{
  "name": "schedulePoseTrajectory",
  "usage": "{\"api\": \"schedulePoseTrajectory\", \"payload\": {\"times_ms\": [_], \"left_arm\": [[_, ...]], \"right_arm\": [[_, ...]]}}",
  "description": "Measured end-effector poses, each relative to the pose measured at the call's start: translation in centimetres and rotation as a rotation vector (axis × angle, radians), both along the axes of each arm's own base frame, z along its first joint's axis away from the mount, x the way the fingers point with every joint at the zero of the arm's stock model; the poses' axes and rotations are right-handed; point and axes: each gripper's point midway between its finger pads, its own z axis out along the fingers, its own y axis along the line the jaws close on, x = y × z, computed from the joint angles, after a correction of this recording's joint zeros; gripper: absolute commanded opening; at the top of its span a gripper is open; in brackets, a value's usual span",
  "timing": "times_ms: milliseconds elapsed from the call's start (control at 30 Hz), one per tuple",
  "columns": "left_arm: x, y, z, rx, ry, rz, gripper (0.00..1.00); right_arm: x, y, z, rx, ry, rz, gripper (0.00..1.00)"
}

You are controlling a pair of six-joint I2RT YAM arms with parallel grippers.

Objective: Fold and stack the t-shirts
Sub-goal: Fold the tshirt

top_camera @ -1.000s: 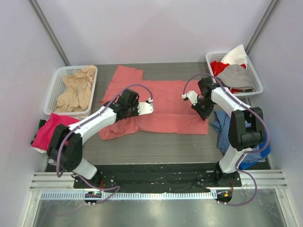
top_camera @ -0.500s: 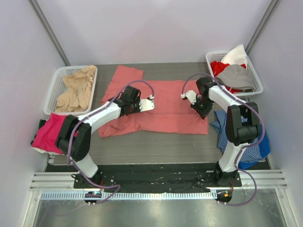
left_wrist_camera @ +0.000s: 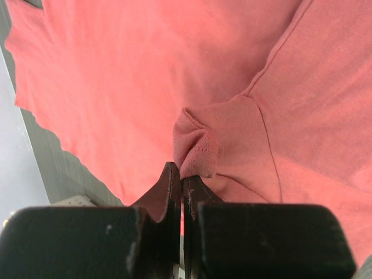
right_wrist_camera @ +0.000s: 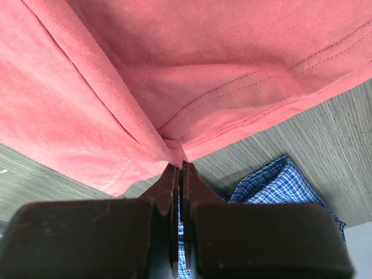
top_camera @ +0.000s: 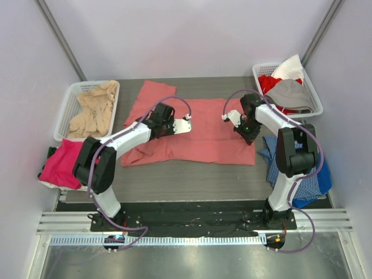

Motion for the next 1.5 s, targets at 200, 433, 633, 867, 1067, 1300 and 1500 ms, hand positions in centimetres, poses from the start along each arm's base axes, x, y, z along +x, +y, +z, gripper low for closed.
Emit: {"api": "schedulePoseTrajectory", "payload": {"times_ms": [200,433,633,867,1067,1300,1500], "left_arm": [[1.2,-0.5,-0.2,0.011,-0.005,-0.01,0.0],[2.2,-0.6,0.4,0.003,-0.027,-0.006,0.0],[2.4,-0.5,0.4,0.014,-0.032,-0.016,0.0],[2.3,-0.4,0.2,0.025,-0.033,-0.023,0.0],[2.3,-0.4,0.2,0.026,-0.034,-0.025,0.0],[2.3,-0.3,0.0,0.029,-0.029,-0.025,0.22],[3.3,-0.2,-0.5,0.038,-0.059,0.003,0.48]], "right_arm": [[0.0,-0.1,-0.1,-0.004,0.001,0.003,0.01],[0.2,-0.5,0.0,-0.027,-0.006,0.0,0.01],[0.7,-0.6,0.4,-0.031,-0.023,-0.001,0.01],[1.1,-0.6,0.4,-0.032,-0.027,-0.002,0.01],[1.2,-0.6,0.0,-0.038,-0.018,-0.002,0.07],[1.5,-0.8,0.1,-0.05,-0.03,-0.007,0.28],[1.7,-0.9,0.1,-0.056,-0.037,-0.01,0.28]]}}
